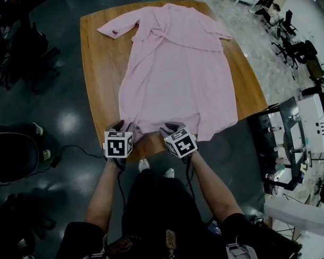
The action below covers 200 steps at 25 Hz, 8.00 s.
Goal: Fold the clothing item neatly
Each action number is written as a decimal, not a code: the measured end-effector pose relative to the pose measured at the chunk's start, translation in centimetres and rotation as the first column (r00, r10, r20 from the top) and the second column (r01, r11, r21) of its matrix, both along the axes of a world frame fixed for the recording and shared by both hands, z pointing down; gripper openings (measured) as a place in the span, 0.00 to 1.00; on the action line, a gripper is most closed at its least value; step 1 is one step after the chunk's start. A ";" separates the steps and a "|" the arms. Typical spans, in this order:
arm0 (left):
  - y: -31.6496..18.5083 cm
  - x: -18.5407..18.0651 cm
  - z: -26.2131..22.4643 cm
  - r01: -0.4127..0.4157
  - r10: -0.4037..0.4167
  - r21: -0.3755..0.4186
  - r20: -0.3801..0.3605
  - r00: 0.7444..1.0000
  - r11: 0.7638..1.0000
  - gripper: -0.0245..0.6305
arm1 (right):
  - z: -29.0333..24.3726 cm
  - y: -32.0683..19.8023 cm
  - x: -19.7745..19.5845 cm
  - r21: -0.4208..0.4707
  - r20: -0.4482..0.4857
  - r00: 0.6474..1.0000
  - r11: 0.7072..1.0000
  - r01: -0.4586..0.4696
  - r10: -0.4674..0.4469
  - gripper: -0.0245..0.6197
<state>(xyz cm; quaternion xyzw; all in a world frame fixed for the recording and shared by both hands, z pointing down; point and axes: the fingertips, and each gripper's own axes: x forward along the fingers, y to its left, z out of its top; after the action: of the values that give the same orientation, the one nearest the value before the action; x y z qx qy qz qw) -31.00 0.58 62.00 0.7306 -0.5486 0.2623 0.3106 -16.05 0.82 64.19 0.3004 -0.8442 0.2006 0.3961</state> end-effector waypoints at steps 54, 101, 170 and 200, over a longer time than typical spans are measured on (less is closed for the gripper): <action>0.3 13.3 -4.9 -0.297 0.307 0.081 -0.186 0.933 0.951 0.33 | -6.4 4.4 11.8 0.105 0.132 0.990 0.992 -0.066 0.052 0.09; -5.2 15.0 -1.8 -0.248 0.247 0.020 0.042 0.968 0.969 0.36 | -6.6 -9.4 7.9 -0.087 0.276 0.958 0.995 -0.053 0.075 0.07; 11.9 7.1 -6.8 -0.067 0.054 0.120 0.108 0.993 0.991 0.19 | -4.6 10.1 12.1 0.060 0.110 0.994 0.998 0.010 -0.017 0.11; 5.7 30.6 -1.7 -0.309 0.295 0.051 0.182 0.938 0.950 0.24 | -2.9 11.3 25.8 0.001 0.156 0.985 0.997 -0.073 0.071 0.11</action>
<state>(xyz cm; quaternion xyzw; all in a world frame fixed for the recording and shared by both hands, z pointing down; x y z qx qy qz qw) -0.44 6.26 60.31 0.7925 -0.4646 0.3470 0.1889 9.72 12.12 61.33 0.3156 -0.8618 0.2346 0.3204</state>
